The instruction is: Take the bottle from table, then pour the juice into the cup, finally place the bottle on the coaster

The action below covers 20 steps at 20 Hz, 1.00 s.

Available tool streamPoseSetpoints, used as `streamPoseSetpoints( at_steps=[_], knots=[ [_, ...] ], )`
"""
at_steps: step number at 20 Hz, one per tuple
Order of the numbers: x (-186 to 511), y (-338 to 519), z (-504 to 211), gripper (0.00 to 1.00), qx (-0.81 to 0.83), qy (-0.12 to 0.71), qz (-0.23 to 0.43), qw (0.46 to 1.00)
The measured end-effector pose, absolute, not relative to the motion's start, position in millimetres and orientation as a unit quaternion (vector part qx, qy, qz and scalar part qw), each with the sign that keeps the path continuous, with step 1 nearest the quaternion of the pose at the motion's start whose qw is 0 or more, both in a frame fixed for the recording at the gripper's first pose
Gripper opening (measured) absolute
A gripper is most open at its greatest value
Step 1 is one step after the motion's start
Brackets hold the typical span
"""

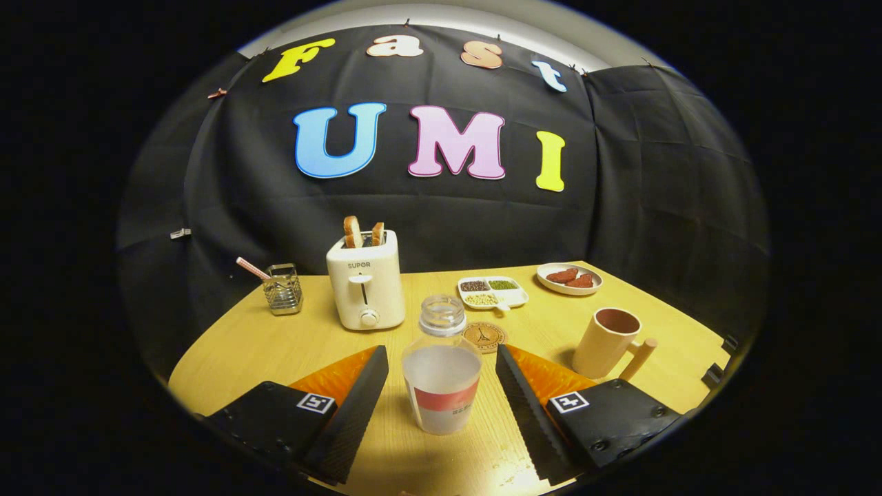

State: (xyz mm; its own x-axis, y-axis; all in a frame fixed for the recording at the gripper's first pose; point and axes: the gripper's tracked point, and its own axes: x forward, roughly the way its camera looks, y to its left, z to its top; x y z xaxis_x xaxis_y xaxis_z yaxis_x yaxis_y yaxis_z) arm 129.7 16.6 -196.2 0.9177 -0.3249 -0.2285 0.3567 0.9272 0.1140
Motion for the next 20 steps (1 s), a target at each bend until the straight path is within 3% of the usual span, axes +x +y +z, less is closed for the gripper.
streamPoseSetpoints(
  at_steps=[9,13,20],
  knots=[
    [159,7,-228,0.96,0.039,0.116,-0.186,0.975],
    [159,11,-233,0.84,0.019,0.123,-0.175,0.977],
    [161,22,-233,0.76,0.027,0.129,-0.132,0.982]
  ],
)
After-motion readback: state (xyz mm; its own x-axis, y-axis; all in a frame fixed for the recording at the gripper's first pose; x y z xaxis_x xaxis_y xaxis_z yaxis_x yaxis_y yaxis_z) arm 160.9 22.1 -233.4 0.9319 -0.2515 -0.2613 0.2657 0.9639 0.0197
